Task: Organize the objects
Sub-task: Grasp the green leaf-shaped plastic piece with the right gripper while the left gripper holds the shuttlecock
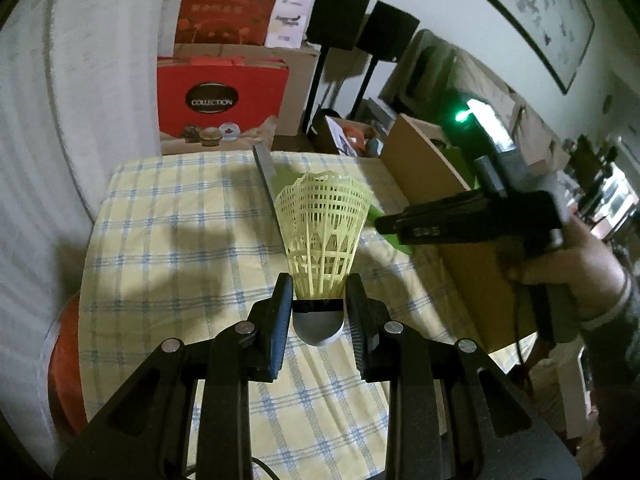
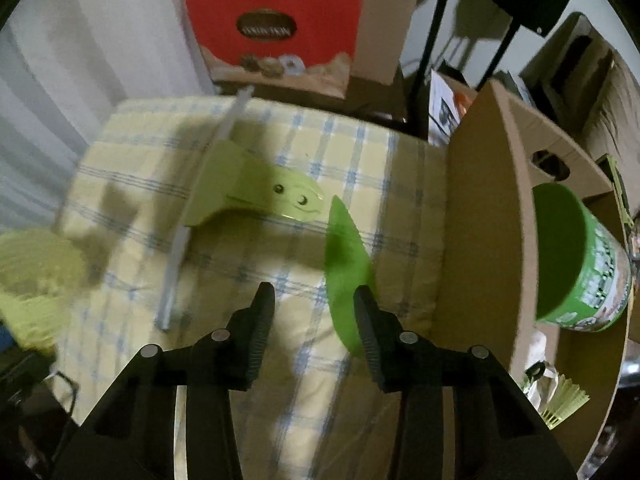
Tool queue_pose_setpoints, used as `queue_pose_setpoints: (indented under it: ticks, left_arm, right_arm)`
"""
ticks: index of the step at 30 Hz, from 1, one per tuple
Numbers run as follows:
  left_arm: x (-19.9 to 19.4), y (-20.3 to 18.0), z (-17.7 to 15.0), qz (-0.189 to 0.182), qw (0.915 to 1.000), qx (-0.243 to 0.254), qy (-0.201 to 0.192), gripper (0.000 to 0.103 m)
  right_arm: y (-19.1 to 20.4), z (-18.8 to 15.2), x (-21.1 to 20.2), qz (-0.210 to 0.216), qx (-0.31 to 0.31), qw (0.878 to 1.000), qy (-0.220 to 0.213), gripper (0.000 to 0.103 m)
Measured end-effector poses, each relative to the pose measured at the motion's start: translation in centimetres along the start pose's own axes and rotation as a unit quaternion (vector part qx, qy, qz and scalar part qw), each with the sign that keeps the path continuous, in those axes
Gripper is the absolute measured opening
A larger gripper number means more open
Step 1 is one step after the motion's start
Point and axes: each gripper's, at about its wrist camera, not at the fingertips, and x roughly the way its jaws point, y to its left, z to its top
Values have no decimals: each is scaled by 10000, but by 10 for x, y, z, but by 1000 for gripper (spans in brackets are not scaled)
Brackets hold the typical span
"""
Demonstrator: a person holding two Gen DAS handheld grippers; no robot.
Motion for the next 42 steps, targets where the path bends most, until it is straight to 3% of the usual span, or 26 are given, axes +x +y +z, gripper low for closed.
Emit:
queue_pose_setpoints:
  ticks: [12,18,22,28,31,33,35,37,39,42]
  left_arm:
    - [-7,10,-5,-272,9995,-119,-105,25]
    - [-8,12,-5,-354,9991,-195,-109,25]
    - [-8,11,-6,-363,9991,-204,-107,25]
    - [-8,12,-9,-404,9988,-270,-100,25]
    - [-7,13,-10,-389,9987,-307,-73,25]
    - [-8,15,-12,-383,9987,-331,-79,25]
    - [-9,16,-13,-378,9986,-355,-90,25]
    - [-11,16,-13,-382,9985,-377,-103,25]
    - [-13,16,-13,-386,9984,-387,-121,25]
    - [-13,13,-14,-410,9984,-381,-125,25]
  right_arm:
    - [-15,5,31,-264,109,9983,510,41]
    - [-16,7,32,-171,135,9981,581,42]
    - [-17,5,32,120,185,9977,638,46]
    - [10,-8,27,194,-249,9981,522,47]
    - [24,-13,22,276,-399,9976,486,41]
    - [25,-12,22,60,-386,9983,439,29]
    - [18,-10,23,-127,-93,9991,392,34]
    - [10,-10,25,19,285,9988,404,36]
    - [5,-11,25,202,520,9976,400,46]
    - [8,-14,26,201,528,9979,309,53]
